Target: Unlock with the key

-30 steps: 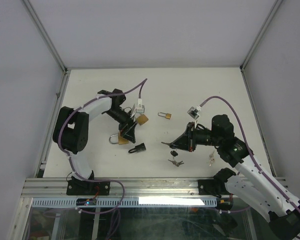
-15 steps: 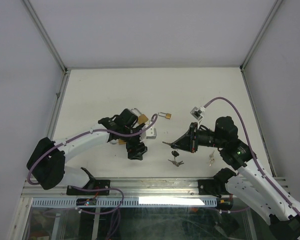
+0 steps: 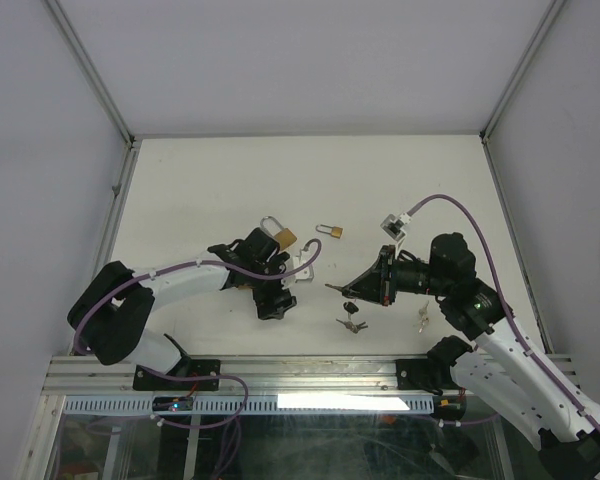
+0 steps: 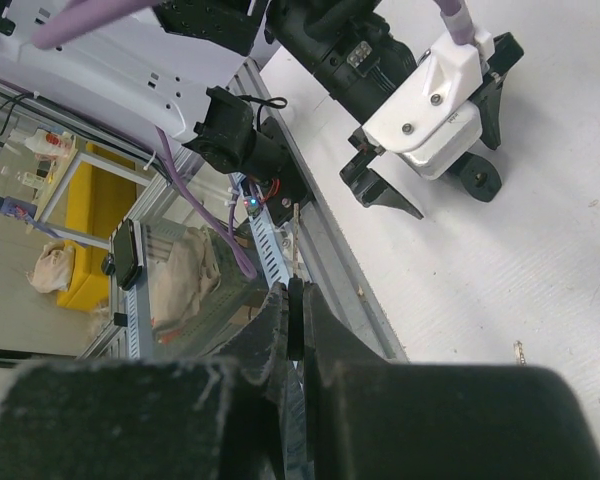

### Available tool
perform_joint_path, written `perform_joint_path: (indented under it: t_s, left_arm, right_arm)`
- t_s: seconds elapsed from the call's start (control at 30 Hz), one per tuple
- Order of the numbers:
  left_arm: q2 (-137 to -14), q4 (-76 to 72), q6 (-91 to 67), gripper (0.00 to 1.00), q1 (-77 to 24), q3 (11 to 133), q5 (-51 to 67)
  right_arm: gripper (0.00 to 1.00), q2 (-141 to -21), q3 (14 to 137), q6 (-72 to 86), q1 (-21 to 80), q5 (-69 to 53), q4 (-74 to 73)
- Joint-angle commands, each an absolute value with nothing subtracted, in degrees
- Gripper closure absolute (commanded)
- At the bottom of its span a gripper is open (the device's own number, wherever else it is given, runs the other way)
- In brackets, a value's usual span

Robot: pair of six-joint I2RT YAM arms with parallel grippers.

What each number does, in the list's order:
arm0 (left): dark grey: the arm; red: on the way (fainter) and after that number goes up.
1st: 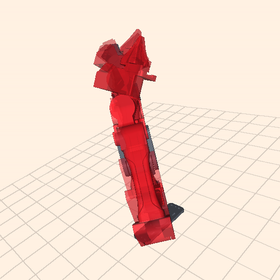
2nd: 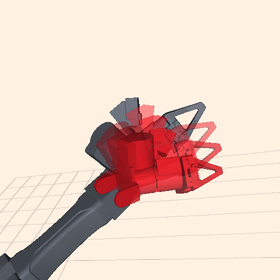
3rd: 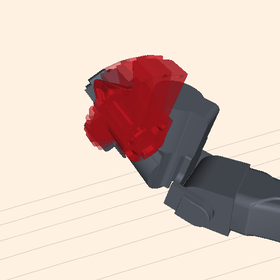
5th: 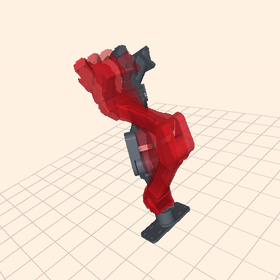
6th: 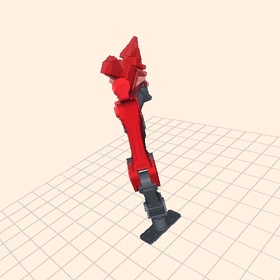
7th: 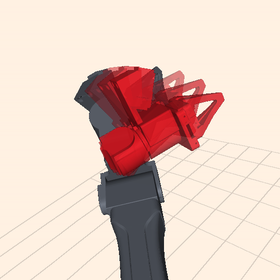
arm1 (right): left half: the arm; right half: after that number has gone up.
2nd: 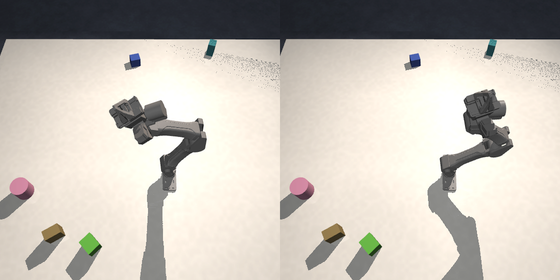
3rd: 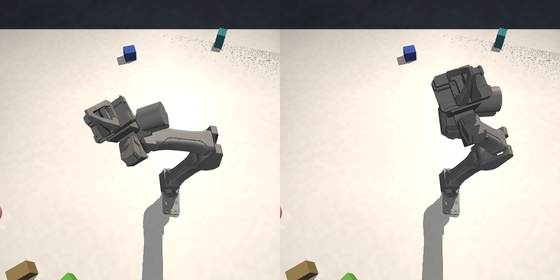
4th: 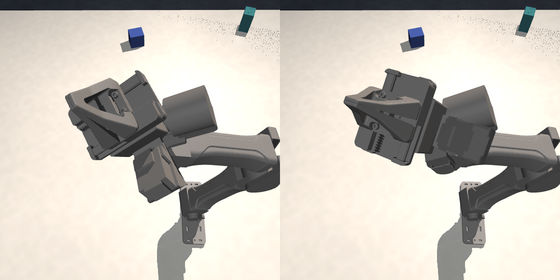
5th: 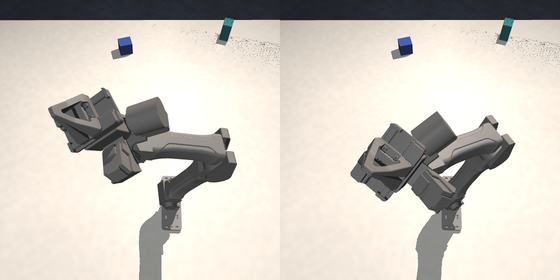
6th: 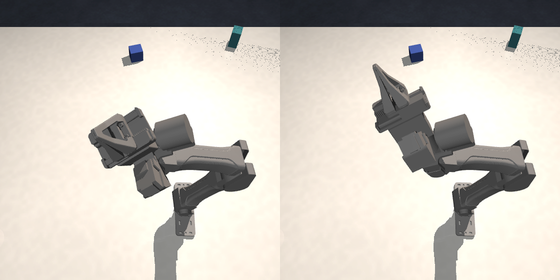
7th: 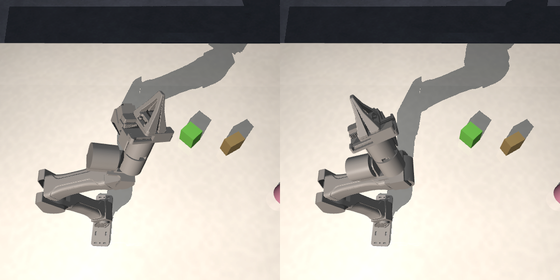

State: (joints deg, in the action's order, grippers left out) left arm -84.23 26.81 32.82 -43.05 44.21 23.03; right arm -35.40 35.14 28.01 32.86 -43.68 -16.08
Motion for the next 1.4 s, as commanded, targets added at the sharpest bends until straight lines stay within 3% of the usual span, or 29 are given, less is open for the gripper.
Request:
perform_joint_path:
  t_s: [0.0, 0.13, 0.4, 0.47, 0.5, 0.73, 0.9, 1.0, 1.17, 1.37]
  left_arm:
    - [-82.79, 21.3, 37.23, 0.13, -42.89, 42.74, 22.99]
    - [-83.09, 20.65, 38.57, 0.34, -42.88, 42.27, 24.38]
    - [-83.7, 19.93, 38.07, 0.61, -42.85, 41.76, 26.27]
    - [-83.64, 19.95, 37.89, 0.82, -42.87, 41.57, 25.88]
    - [-83.45, 20.06, 37.82, 0.99, -42.87, 41.5, 25.77]
    - [-71.56, 18.14, 43.52, 1.0, -42.89, 41.59, 23.62]
    - [-60.67, 28.67, 70.16, 1.0, -42.99, 43.85, 24.69]
    - [-61.35, 41.23, 79.64, 1.0, -43.01, 49.72, 21.71]
    - [-73.43, 70.41, 82.51, 1.0, -42.63, 71.3, 22.79]
    - [-69.24, 63.06, 87.62, 1.0, -42.76, 68.61, 22.55]
  right_arm:
    - [1.0, -34.97, 37.05, 27.98, 32.7, -43.18, -15.33]
    - [1.0, -35.08, 37.34, 27.73, 32.72, -42.81, -16.03]
    - [1.0, -35.04, 37.44, 27.77, 32.73, -42.54, -15.87]
    - [1.0, -35.07, 37.59, 27.78, 32.77, -42.63, -15.95]
    - [1.0, -35.0, 37.69, 27.8, 32.74, -42.55, -16.06]
    - [1.0, -35.3, 38.31, 29.81, 32.76, -41.52, -16.35]
    - [1.0, -36.89, 35.34, 39.47, 32.53, -38.31, -10.96]
    - [1.0, -38.02, 29.7, 50.3, 31.92, -39.36, 0.14]
    - [1.0, -41.74, 23.73, 62.91, 30.65, -41.23, 15.3]
    - [1.0, -45.86, 21.94, 66.77, 31.75, -43.27, 20.41]
